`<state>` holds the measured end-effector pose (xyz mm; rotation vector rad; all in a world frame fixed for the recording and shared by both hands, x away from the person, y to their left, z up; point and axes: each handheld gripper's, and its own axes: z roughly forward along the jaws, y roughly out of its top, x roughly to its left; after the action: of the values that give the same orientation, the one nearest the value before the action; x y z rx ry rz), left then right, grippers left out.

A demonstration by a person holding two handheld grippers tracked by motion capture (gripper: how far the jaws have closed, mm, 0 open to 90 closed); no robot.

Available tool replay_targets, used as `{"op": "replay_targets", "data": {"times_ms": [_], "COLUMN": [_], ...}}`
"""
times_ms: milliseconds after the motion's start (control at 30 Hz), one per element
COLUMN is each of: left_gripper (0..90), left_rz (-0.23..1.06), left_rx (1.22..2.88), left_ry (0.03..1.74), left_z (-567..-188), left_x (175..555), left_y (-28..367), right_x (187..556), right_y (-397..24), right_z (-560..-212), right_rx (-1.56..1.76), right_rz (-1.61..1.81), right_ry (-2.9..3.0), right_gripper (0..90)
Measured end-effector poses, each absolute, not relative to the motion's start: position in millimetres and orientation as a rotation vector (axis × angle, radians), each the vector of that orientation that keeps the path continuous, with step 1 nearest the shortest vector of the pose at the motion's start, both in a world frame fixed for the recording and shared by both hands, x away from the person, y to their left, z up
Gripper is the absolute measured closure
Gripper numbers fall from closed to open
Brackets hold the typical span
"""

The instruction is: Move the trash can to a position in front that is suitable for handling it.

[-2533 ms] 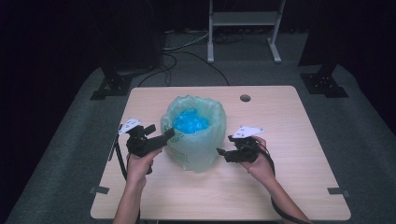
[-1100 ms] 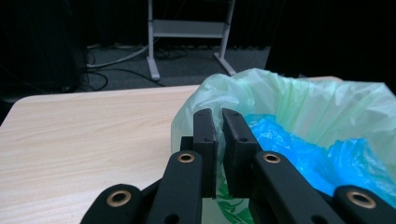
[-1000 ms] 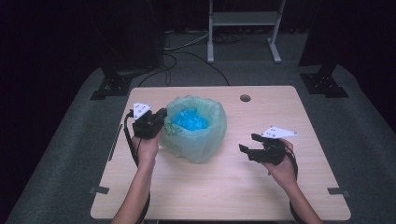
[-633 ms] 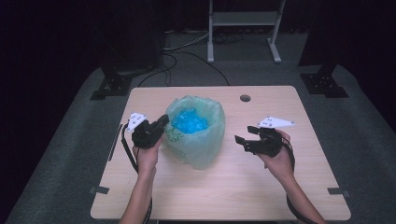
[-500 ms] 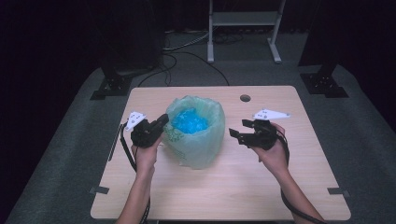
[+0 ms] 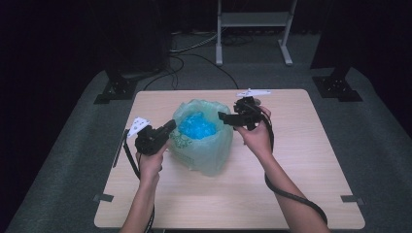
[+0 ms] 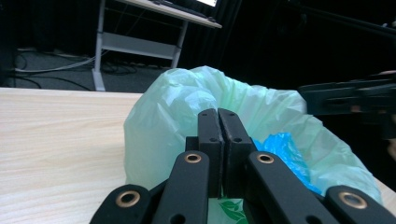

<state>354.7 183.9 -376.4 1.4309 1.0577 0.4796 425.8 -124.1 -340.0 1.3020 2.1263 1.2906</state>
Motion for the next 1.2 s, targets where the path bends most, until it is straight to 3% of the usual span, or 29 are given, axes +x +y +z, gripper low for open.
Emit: {"op": "replay_targets", "data": {"times_ms": [200, 367, 433, 467, 633, 700, 800, 967, 1200], "left_gripper": [88.9, 88.9, 88.9, 88.9, 88.8, 88.9, 88.8, 88.9, 89.0], "left_rz": [0.444, 0.384, 0.377, 0.357, 0.352, 0.352, 0.351, 0.351, 0.341], "left_rx": [1.412, 1.384, 1.381, 1.365, 1.352, 1.352, 1.343, 1.343, 1.353], "left_ry": [1.020, 1.001, 0.997, 0.993, 0.983, 0.979, 0.978, 0.976, 0.966], "left_z": [-372, -372, -371, -371, -369, -368, -367, -367, -369], "left_x": [352, 352, 352, 352, 350, 350, 350, 350, 350], "left_y": [181, 182, 182, 182, 182, 182, 183, 184, 180], "right_x": [441, 442, 442, 441, 439, 438, 437, 435, 426], "right_y": [-114, -112, -112, -111, -110, -108, -104, -101, -93], "right_z": [-357, -356, -355, -353, -347, -343, -339, -334, -320], "right_rx": [1.401, 1.419, 1.421, 1.420, 1.410, 1.389, 1.368, 1.334, 1.282], "right_rz": [1.249, 1.284, 1.286, 1.288, 1.289, 1.268, 1.246, 1.241, 1.297], "right_ry": [2.133, 2.108, 2.105, 2.102, 2.075, 2.064, 2.065, 2.069, 2.115], "right_gripper": [33.8, 50.0, 52.3, 59.3, 68.7, 78.3, 84.0, 89.8, 90.0]}}
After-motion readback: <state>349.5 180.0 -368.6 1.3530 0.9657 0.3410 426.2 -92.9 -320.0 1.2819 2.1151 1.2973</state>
